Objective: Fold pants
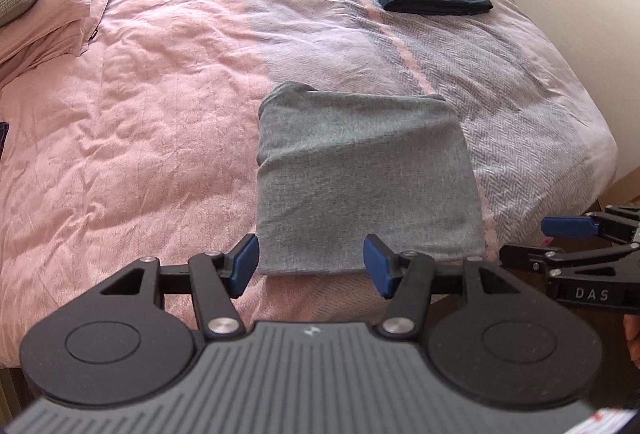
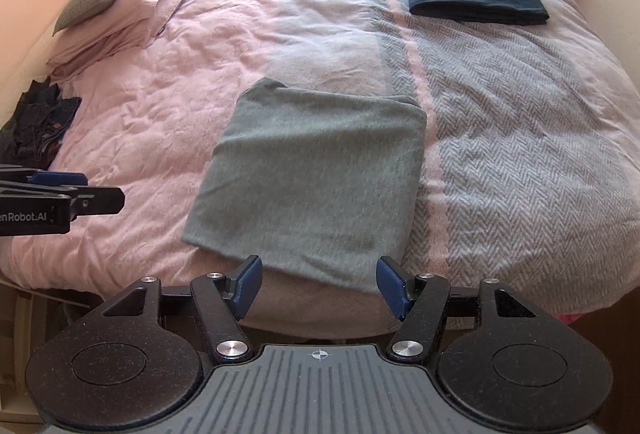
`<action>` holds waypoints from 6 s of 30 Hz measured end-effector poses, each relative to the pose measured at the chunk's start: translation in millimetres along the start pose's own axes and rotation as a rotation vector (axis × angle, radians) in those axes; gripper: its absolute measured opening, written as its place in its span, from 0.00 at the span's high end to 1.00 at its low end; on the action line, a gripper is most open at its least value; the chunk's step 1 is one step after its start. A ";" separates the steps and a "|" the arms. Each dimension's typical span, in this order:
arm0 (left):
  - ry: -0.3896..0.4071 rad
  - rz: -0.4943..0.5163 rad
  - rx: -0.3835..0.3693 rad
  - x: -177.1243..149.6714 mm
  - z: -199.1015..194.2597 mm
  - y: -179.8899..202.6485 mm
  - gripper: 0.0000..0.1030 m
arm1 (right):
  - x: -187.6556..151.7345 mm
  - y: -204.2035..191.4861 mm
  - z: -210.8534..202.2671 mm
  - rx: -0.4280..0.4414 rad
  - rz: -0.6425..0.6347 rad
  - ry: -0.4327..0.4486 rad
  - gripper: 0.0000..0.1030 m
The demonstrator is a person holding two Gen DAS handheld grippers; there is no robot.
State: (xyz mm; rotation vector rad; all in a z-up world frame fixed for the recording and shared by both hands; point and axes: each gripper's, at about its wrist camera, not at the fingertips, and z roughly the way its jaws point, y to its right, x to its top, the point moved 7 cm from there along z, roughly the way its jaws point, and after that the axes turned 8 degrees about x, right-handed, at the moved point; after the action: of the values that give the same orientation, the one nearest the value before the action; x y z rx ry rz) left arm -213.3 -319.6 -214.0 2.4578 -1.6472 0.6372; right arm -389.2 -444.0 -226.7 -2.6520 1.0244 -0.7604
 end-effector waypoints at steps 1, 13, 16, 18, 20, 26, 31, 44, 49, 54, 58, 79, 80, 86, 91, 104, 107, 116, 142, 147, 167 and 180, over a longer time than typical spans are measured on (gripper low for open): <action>-0.004 -0.001 0.001 2.3 6.1 -1.7 0.47 | 3.1 5.3 4.5 -0.002 0.009 -0.002 0.41; -0.050 -0.131 -0.184 16.1 166.9 -58.5 0.32 | 32.7 125.6 89.7 0.096 0.304 0.099 0.38; -0.079 -0.152 -0.275 21.1 200.7 -60.0 0.28 | 39.7 142.9 120.7 0.167 0.374 0.094 0.38; -0.095 -0.170 -0.328 24.4 218.8 -58.3 0.27 | 40.6 154.2 141.0 0.212 0.435 0.077 0.38; -0.108 -0.183 -0.395 28.2 233.8 -55.4 0.27 | 40.6 162.4 154.8 0.308 0.500 0.078 0.36; -0.131 -0.220 -0.521 33.0 263.4 -49.6 0.22 | 38.0 178.5 173.4 0.425 0.573 0.089 0.31; -0.150 -0.247 -0.511 36.4 279.8 -36.9 0.24 | 47.6 171.9 185.1 0.441 0.592 0.105 0.45; -0.056 -0.289 -0.426 90.1 196.3 -26.4 0.55 | 110.7 160.1 110.3 0.448 0.482 0.114 0.64; 0.011 -0.325 -0.445 187.1 192.3 21.2 0.55 | 203.8 215.8 90.2 0.452 0.438 0.137 0.63; 0.081 -0.325 -0.497 318.3 220.0 85.0 0.55 | 316.6 296.6 66.3 0.403 0.364 0.192 0.63; 0.129 -0.316 -0.522 423.9 244.7 129.0 0.55 | 402.1 357.9 58.6 0.386 0.330 0.236 0.63; 0.051 -0.376 -0.356 577.8 407.0 197.1 0.46 | 514.9 543.1 160.4 0.136 0.431 0.297 0.38; 0.080 -0.373 -0.354 579.0 401.5 192.1 0.46 | 514.4 543.1 152.4 0.099 0.415 0.323 0.38; 0.339 -0.244 -0.230 607.6 349.8 183.0 0.55 | 537.7 494.6 118.4 -0.200 0.022 0.492 0.48; 0.387 -0.050 -0.122 620.3 365.5 232.3 0.68 | 551.2 453.4 164.4 -0.306 -0.271 0.478 0.70; 0.429 -0.109 -0.103 562.1 348.8 220.9 0.72 | 492.5 467.9 122.2 -0.282 -0.179 0.500 0.70; 0.437 -0.090 -0.137 526.1 317.3 225.4 0.72 | 446.5 436.5 98.7 -0.235 -0.217 0.484 0.70; 0.278 -0.049 -0.050 479.6 341.5 246.9 0.65 | 392.4 440.9 161.7 -0.287 -0.131 0.242 0.70; 0.208 0.005 -0.005 390.6 73.7 204.9 0.31 | 315.2 294.5 -60.7 -0.074 0.114 0.288 0.44; 0.255 0.009 -0.013 372.5 37.3 199.6 0.19 | 297.5 270.7 -86.6 -0.081 0.112 0.314 0.44; 0.292 0.037 -0.019 324.6 -8.1 205.1 0.06 | 242.9 220.6 -123.5 -0.068 0.053 0.312 0.44; 0.255 0.015 -0.039 318.3 -4.3 206.8 0.06 | 238.4 222.8 -118.4 -0.061 0.050 0.284 0.44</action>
State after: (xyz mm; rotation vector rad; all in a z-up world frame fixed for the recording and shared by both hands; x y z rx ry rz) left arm -299.5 -674.3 -109.7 2.2305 -1.5651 0.8709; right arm -429.3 -769.1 -112.1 -2.6078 1.1932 -1.1368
